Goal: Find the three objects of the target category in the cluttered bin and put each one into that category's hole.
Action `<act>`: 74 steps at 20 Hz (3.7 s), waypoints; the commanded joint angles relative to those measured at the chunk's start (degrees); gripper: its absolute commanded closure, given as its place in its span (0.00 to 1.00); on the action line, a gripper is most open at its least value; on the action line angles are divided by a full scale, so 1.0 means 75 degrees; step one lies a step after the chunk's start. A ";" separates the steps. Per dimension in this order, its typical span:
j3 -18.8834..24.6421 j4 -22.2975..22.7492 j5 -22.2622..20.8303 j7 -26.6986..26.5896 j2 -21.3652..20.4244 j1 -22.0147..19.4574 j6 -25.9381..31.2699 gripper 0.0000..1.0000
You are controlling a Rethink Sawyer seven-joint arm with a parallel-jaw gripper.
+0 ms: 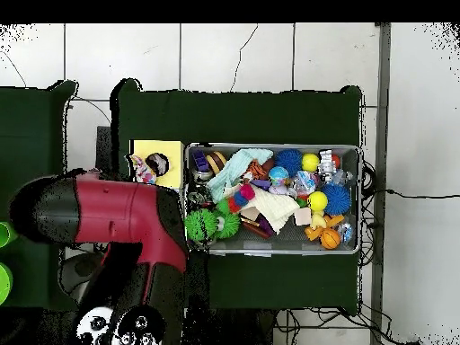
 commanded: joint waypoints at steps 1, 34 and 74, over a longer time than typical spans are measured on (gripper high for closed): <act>0.0833 0.0942 0.0387 0.1639 -0.0062 0.0366 0.0054 1.00; 0.0221 0.0479 0.0124 0.1682 0.2388 0.0758 -0.1898 1.00; 0.0110 -0.0626 -0.0603 0.1033 0.2376 -0.0231 -0.1536 1.00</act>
